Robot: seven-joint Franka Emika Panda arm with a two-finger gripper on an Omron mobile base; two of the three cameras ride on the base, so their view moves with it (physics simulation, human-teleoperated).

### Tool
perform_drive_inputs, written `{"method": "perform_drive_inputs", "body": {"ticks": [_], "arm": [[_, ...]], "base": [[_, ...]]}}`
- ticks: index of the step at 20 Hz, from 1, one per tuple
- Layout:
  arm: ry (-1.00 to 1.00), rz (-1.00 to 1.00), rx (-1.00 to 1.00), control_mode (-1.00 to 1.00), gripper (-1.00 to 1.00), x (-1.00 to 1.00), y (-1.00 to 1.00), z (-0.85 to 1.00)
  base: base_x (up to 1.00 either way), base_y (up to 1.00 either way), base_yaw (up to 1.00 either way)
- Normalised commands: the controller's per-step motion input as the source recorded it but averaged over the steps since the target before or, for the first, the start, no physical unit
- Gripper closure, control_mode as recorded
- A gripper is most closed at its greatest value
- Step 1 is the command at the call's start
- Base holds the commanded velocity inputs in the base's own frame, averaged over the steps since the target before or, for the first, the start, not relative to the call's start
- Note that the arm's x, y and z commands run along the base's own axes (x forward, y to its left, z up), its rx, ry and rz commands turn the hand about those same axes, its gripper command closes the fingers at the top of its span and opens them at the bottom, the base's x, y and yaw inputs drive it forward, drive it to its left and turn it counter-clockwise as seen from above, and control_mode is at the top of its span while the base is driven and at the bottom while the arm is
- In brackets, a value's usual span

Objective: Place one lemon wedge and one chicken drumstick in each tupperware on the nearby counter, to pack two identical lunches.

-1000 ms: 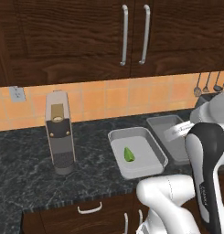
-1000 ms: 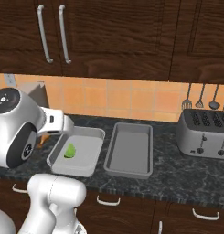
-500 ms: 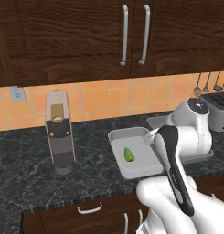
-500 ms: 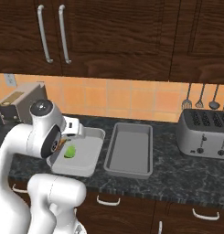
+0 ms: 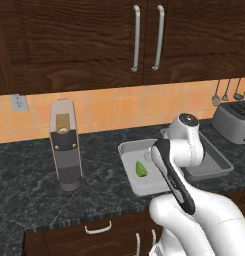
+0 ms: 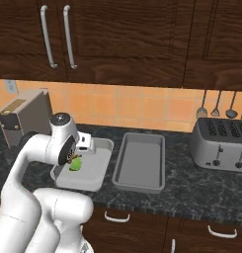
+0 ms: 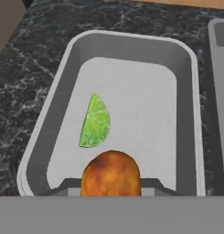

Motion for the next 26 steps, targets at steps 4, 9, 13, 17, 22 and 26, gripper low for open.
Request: {"method": "perform_drive_inputs", "body": {"ticks": [4, 9, 13, 17, 22, 26], "arm": [[0.07, 0.0, 0.0, -1.0, 1.0, 0.37, 0.09, -0.43], [0.08, 0.0, 0.0, -1.0, 1.0, 0.32, -0.04, -0.57], [0.07, 0.0, 0.0, -1.0, 1.0, 0.33, -0.05, -0.53], [0.04, 0.0, 0.0, -1.0, 1.0, 0.26, 0.0, -0.36], [0.07, 0.0, 0.0, -1.0, 1.0, 0.18, 0.0, -0.43], [0.03, 0.0, 0.0, -1.0, 1.0, 0.08, -0.03, -0.34]], "base": [[0.0, 0.0, 0.0], [0.0, 0.0, 0.0], [0.0, 0.0, 0.0], [0.0, 0.0, 0.0], [0.0, 0.0, 0.0], [0.0, 0.0, 0.0]]}}
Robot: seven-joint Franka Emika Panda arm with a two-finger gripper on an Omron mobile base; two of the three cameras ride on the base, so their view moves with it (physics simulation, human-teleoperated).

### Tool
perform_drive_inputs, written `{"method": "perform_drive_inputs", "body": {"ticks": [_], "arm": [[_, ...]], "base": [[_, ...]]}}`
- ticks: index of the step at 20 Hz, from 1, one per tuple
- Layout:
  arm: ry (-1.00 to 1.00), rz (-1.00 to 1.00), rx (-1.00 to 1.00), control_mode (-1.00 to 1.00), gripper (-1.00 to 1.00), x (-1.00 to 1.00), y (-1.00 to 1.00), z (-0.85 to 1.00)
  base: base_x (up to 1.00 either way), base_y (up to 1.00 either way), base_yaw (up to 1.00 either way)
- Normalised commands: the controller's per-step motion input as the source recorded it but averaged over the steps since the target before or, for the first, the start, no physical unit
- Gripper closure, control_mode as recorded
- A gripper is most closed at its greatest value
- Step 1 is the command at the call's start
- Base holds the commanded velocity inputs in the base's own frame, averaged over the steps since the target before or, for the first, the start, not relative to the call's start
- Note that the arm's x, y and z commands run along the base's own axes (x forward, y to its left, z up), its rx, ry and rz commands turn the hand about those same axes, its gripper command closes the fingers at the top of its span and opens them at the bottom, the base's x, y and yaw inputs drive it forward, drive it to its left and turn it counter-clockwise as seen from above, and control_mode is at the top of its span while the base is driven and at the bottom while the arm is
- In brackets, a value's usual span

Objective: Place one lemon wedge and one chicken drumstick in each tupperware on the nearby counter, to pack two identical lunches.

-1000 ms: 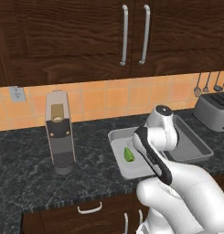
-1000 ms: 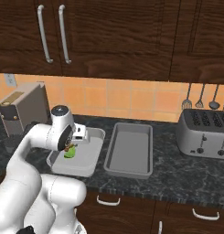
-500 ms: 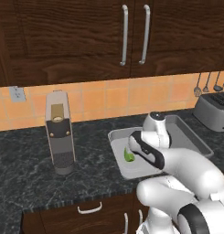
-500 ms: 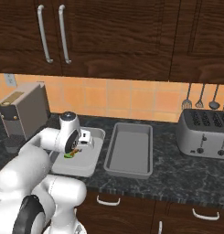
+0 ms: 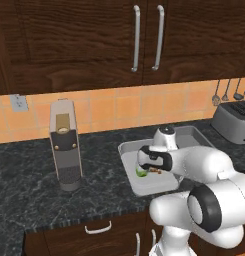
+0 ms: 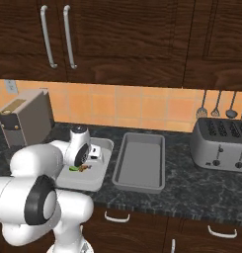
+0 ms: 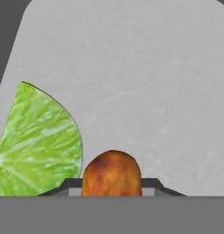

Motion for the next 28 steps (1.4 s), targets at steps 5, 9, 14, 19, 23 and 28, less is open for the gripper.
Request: {"method": "perform_drive_inputs", "body": {"ticks": [5, 9, 14, 19, 23, 28], "arm": [[0.03, 0.0, 0.0, -1.0, -1.0, 0.1, 0.0, -0.19], [-0.01, 0.0, 0.0, -1.0, -1.0, 0.0, 0.0, 0.07], [-0.12, 0.0, 0.0, -1.0, -1.0, -0.16, 0.0, 0.41], [-0.19, -0.02, 0.0, -1.0, -1.0, -0.55, 0.0, 0.79], [-0.22, -0.11, 0.0, -1.0, -1.0, -0.59, 0.03, 0.7], [-0.19, -0.17, 0.0, -1.0, -1.0, -0.68, 0.01, 0.72]], "base": [[0.0, 0.0, 0.0], [0.0, 0.0, 0.0], [0.0, 0.0, 0.0], [0.0, 0.0, 0.0], [0.0, 0.0, 0.0], [0.0, 0.0, 0.0]]}}
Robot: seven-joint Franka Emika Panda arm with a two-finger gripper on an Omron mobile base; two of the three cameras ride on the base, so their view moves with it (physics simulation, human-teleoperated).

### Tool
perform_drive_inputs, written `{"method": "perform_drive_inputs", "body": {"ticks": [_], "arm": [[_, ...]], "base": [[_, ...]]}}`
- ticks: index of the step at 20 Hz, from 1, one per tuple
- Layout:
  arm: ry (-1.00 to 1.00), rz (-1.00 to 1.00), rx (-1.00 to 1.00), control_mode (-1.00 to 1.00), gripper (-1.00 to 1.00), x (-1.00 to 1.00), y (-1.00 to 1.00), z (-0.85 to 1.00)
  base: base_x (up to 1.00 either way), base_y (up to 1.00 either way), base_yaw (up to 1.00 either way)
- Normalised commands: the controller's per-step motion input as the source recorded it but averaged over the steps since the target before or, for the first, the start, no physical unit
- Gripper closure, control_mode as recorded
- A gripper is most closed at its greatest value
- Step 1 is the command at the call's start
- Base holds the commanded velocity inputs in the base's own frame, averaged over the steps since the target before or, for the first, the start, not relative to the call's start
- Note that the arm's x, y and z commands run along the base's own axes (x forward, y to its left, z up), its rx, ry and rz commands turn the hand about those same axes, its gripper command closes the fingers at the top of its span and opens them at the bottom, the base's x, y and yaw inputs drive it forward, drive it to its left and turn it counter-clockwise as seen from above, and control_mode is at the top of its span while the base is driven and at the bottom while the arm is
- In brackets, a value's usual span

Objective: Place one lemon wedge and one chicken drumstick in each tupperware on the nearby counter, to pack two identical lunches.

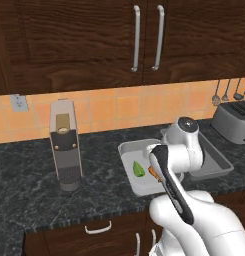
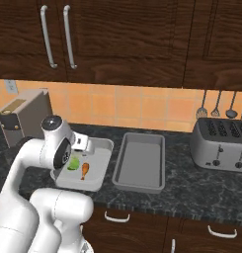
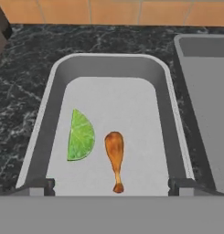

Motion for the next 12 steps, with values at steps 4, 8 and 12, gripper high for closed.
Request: {"method": "perform_drive_inputs", "body": {"ticks": [4, 8, 12], "arm": [[-0.14, -0.13, 0.0, -1.0, -1.0, -0.62, 0.0, 0.61], [-0.19, -0.08, 0.0, -1.0, -1.0, -0.66, 0.02, 0.66], [-0.18, -0.02, 0.0, -1.0, -1.0, -0.51, 0.04, 0.69]], "base": [[0.0, 0.0, 0.0], [0.0, 0.0, 0.0], [0.0, 0.0, 0.0]]}}
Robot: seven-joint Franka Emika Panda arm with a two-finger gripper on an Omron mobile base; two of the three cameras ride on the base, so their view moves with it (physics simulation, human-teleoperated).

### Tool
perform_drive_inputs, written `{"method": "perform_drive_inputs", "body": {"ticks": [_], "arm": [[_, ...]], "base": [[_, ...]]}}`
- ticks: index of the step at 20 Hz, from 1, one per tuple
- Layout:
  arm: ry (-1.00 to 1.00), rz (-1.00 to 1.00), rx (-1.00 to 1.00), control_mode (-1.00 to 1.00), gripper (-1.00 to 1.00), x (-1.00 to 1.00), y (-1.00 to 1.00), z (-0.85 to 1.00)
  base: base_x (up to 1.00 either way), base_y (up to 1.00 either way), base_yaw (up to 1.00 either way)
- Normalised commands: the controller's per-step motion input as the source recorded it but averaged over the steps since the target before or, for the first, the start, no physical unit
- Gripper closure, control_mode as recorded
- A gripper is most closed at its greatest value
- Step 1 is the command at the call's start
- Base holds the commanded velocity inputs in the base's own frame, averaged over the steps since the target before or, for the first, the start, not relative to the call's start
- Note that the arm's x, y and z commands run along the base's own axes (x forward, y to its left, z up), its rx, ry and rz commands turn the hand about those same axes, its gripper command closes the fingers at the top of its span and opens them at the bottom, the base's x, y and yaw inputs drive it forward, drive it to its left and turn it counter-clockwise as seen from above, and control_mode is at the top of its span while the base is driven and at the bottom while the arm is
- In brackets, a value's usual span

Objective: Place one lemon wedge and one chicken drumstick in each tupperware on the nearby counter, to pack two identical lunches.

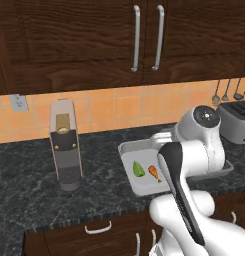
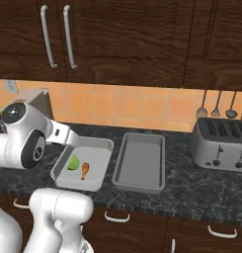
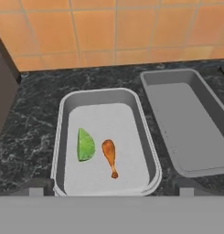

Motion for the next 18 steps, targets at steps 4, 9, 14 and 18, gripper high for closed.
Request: {"method": "perform_drive_inputs", "body": {"ticks": [4, 9, 14, 18], "arm": [[-0.08, -0.01, 0.02, 1.0, -1.0, -0.4, -0.01, 0.41], [0.0, 0.0, 0.0, 1.0, -1.0, 0.0, 0.0, 0.0], [0.0, 0.0, 0.0, 1.0, -1.0, 0.0, 0.0, 0.0], [0.0, 0.0, 0.0, 1.0, -1.0, 0.0, 0.0, 0.0]], "base": [[-0.17, -0.04, 0.0], [-1.0, -0.45, 0.0], [-1.0, -0.99, 0.0], [-0.82, -1.0, 0.0]]}}
